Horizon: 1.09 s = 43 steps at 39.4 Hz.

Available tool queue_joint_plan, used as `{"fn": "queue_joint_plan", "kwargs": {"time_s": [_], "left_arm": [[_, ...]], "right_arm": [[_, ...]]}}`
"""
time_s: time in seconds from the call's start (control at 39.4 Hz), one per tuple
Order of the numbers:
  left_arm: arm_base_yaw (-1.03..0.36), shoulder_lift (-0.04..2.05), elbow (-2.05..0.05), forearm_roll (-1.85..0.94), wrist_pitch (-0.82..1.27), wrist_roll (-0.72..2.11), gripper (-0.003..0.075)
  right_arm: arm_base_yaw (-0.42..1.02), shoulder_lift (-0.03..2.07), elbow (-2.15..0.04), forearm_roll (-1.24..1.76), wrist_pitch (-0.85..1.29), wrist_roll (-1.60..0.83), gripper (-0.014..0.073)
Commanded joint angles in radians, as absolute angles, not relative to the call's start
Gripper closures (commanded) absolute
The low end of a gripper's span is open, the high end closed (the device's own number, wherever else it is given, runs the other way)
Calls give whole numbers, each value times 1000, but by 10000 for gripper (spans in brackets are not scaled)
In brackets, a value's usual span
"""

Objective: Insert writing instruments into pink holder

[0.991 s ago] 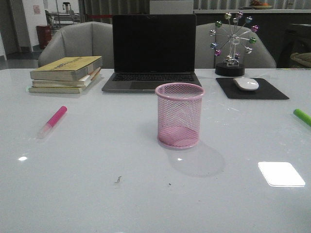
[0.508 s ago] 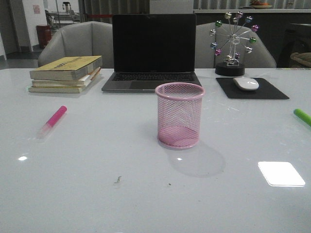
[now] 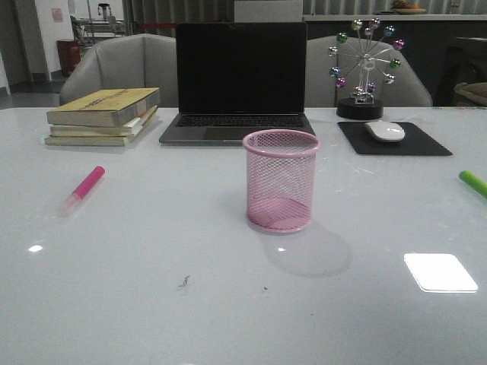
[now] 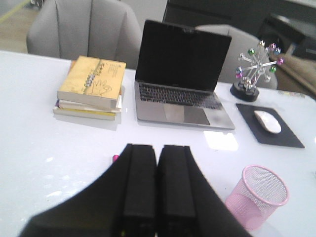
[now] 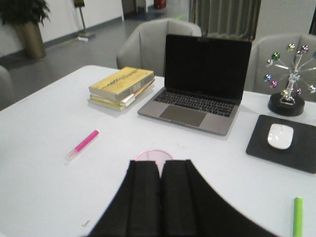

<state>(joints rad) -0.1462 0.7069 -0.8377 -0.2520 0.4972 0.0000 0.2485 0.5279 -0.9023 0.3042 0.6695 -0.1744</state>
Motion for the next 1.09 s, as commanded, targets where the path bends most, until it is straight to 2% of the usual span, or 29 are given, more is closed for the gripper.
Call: {"fn": "queue_joint_plan", "kwargs": {"time_s": [0.0,0.25,0.48,0.94,0.99,1.07], "left_arm": [[-151,801,-944,-259,451,0,629],[-151,909,-980,-259,440,0,629],[-151,960,-980,-202,437,0,629],[-151,1048,-980,-183,389,0,627],[-151,1056,-980,-183,379,0,613],[-151,1068,-981,-183,354,0,577]], "right_arm": [[250,664,-1039,292,700,-167,535],[198,847,-1092,141,714,0,535],[57,971,-1092,110,675,0,535],[13,992,-1092,104,558,-11,535],[13,992,-1092,104,553,-11,525],[13,992,-1092,104,544,-12,454]]}}
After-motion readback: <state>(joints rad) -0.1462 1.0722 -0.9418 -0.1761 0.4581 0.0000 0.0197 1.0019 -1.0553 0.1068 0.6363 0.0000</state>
